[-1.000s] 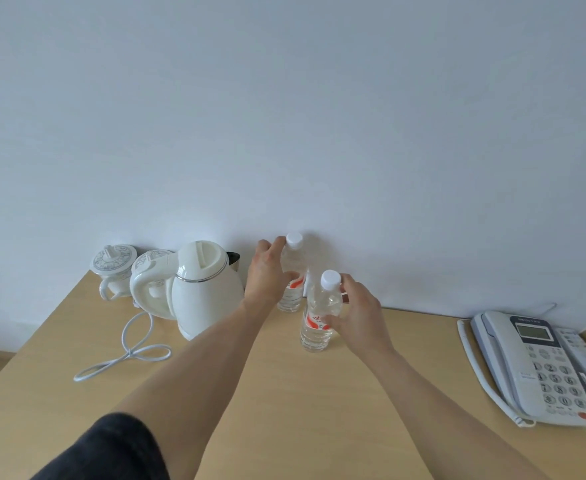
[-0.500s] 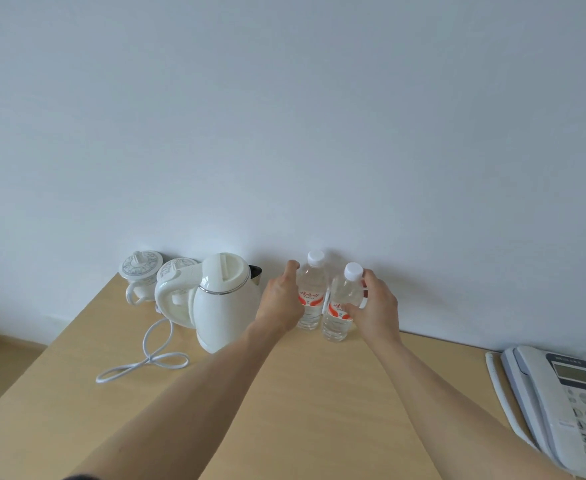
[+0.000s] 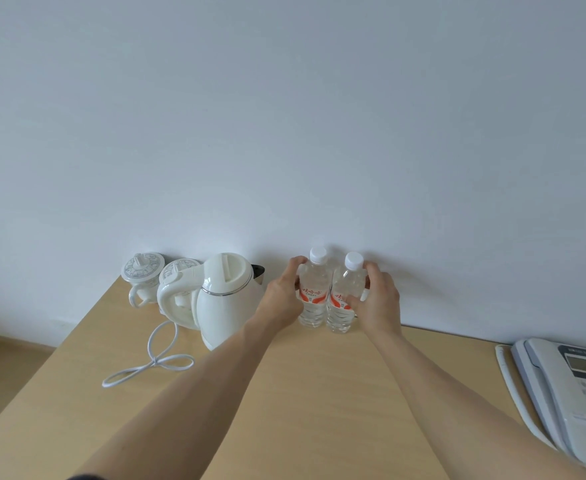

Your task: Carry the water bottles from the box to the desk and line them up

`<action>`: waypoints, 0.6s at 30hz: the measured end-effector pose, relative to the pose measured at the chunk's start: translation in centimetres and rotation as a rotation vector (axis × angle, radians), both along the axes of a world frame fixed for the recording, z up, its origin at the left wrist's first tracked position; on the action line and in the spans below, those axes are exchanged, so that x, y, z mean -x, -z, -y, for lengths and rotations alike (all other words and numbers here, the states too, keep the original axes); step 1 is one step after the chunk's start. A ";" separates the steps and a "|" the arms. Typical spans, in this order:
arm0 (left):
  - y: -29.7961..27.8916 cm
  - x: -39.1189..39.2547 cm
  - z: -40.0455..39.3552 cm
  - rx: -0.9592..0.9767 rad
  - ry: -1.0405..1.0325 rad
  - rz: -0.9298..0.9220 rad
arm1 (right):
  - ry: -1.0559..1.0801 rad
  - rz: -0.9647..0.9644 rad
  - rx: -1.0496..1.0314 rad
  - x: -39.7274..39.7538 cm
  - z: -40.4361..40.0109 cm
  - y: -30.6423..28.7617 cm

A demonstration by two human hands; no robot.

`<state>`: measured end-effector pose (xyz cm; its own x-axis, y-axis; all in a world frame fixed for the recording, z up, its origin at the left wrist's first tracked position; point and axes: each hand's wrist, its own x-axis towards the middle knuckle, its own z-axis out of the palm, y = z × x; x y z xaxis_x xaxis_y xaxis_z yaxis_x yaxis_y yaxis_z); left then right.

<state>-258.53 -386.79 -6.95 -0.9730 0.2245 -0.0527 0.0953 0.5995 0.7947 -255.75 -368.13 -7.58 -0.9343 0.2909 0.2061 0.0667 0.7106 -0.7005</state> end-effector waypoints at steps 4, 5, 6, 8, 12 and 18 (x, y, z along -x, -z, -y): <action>-0.5 -0.4 -0.2 0.002 0.003 0.023 | -0.003 0.028 -0.007 -0.1 -0.2 -0.3; -0.7 -0.6 -0.2 0.004 0.006 0.030 | -0.001 0.036 -0.006 -0.1 -0.2 -0.4; -0.9 -0.7 -0.3 0.005 0.009 0.034 | 0.000 0.045 -0.006 -0.1 -0.2 -0.6; -1.1 -0.9 -0.3 0.010 0.017 0.044 | 0.003 0.059 -0.010 -0.1 -0.2 -0.7; -1.7 -1.3 -0.3 0.045 0.029 0.062 | 0.000 0.091 -0.007 -0.1 0.0 -1.1; -2.4 -1.3 0.0 0.135 0.065 0.070 | -0.008 0.131 -0.030 -0.5 -0.1 -1.8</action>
<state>-257.21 -386.77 -4.55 -0.9496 0.2730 -0.1539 0.0844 0.6957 0.7133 -255.23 -367.99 -5.79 -0.9560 0.2789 0.0907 0.1504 0.7320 -0.6645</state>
